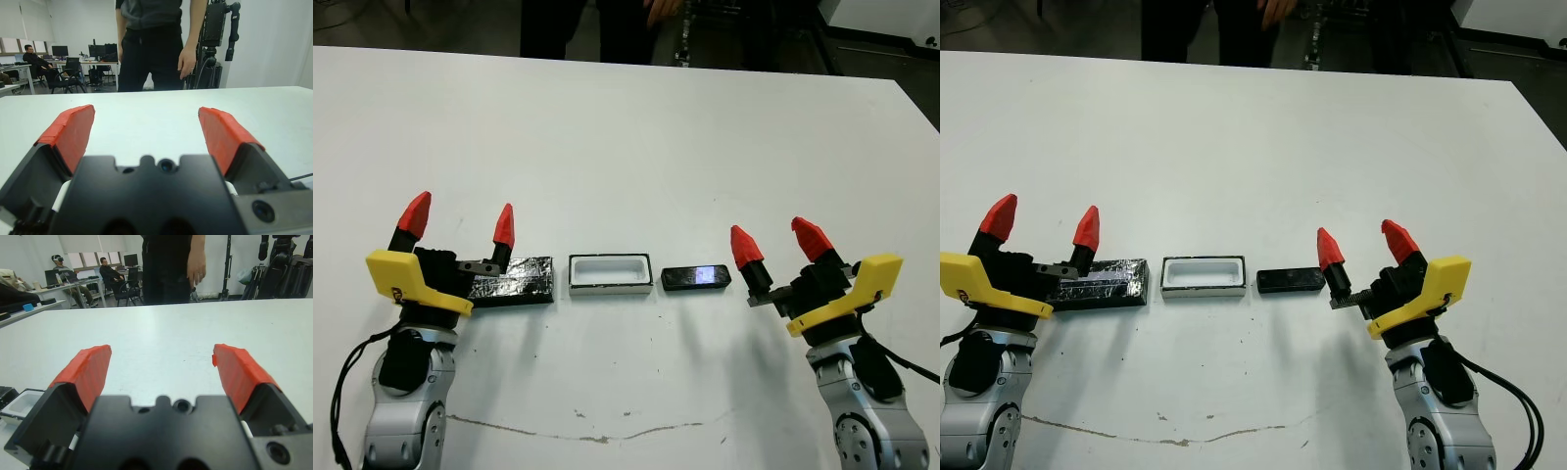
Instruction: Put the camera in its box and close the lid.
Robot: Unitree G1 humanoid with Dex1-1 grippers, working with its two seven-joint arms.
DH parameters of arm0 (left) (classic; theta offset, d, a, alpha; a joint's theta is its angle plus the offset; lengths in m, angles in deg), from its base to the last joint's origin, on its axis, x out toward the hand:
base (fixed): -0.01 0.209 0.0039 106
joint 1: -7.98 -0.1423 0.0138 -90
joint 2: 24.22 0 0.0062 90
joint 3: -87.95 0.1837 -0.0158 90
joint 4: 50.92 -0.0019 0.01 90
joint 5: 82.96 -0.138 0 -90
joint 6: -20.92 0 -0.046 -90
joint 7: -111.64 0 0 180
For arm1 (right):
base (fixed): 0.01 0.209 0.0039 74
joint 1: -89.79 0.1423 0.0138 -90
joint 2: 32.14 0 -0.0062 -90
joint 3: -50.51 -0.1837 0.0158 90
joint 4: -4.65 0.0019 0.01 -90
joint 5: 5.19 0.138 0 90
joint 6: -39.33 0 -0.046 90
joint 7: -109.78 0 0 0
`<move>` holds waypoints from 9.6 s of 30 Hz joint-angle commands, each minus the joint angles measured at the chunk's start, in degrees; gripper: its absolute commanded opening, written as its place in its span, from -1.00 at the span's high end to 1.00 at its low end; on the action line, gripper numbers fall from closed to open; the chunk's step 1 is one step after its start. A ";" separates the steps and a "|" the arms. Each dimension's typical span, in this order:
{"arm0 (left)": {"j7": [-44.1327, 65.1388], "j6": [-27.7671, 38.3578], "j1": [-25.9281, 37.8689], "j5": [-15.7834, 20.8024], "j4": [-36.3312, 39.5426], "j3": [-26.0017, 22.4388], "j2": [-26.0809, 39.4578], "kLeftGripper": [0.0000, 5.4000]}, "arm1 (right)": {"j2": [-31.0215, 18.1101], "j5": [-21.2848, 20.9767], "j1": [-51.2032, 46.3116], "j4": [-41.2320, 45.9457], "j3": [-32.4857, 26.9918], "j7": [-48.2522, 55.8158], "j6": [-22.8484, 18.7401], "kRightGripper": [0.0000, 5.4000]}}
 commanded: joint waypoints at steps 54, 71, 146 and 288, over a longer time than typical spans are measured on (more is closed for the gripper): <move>-0.43 -0.31 -0.78 -0.04 0.16 0.33 -0.21 -0.99 | -29.33 -15.27 50.37 -43.02 20.55 66.39 9.95 -1.00; -0.47 -0.72 -0.50 0.48 0.47 0.45 -0.34 -0.99 | -25.48 -19.26 49.11 -47.69 25.52 66.92 11.77 -1.00; -0.93 0.66 -0.63 -0.41 -0.63 0.66 -0.99 -1.00 | -11.83 -15.52 60.98 -58.06 22.10 67.80 -2.85 0.38; 50.96 -9.00 17.70 12.06 -12.16 -2.89 43.43 -1.00 | -2.83 1.92 0.82 -3.29 -6.47 12.27 -0.31 0.43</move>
